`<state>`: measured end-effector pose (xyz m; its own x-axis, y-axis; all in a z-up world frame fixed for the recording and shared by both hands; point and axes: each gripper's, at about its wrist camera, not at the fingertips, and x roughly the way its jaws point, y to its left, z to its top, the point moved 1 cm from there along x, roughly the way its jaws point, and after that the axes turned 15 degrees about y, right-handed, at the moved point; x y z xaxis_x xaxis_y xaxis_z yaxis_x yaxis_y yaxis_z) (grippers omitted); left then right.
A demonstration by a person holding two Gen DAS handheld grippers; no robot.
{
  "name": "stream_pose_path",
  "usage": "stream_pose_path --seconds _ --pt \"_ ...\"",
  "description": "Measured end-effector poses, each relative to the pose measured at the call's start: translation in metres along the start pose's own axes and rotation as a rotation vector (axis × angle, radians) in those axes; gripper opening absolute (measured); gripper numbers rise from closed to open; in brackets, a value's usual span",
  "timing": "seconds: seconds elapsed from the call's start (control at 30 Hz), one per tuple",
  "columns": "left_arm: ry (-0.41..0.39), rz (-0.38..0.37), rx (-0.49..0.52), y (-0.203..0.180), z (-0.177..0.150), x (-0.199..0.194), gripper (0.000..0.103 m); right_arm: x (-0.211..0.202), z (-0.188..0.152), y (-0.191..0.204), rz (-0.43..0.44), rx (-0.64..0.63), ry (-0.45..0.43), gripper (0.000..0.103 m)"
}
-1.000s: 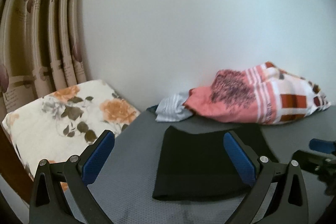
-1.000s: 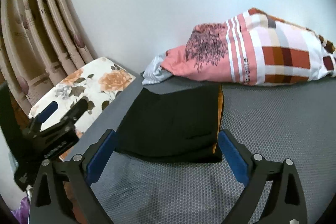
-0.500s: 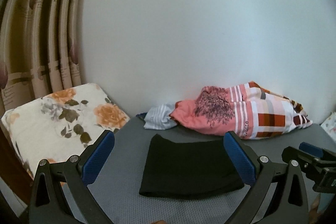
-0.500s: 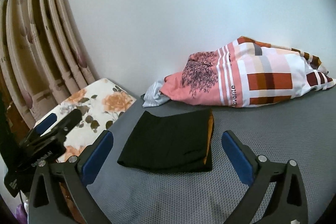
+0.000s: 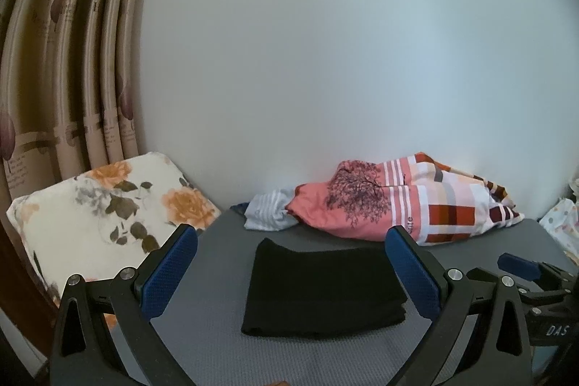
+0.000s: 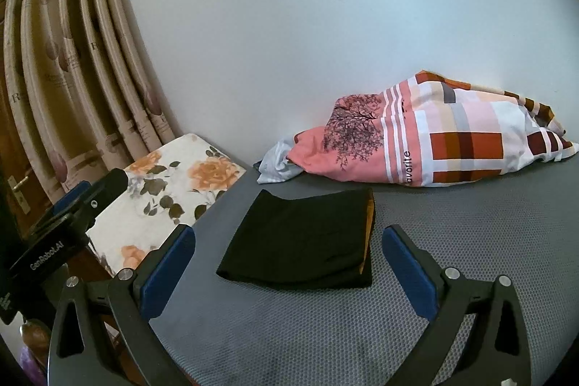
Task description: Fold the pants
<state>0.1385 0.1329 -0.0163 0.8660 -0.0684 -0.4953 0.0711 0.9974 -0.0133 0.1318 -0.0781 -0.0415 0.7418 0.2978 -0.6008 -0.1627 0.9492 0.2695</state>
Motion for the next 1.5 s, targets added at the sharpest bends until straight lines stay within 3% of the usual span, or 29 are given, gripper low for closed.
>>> stream_pose_path --seconds 0.9,1.5 --pt "0.046 0.034 -0.002 0.002 -0.012 0.009 0.103 0.001 -0.009 0.014 -0.018 -0.048 0.033 0.103" --pt "0.103 0.030 -0.006 0.008 -0.025 0.041 0.103 0.025 -0.011 0.009 -0.027 -0.049 0.087 0.103"
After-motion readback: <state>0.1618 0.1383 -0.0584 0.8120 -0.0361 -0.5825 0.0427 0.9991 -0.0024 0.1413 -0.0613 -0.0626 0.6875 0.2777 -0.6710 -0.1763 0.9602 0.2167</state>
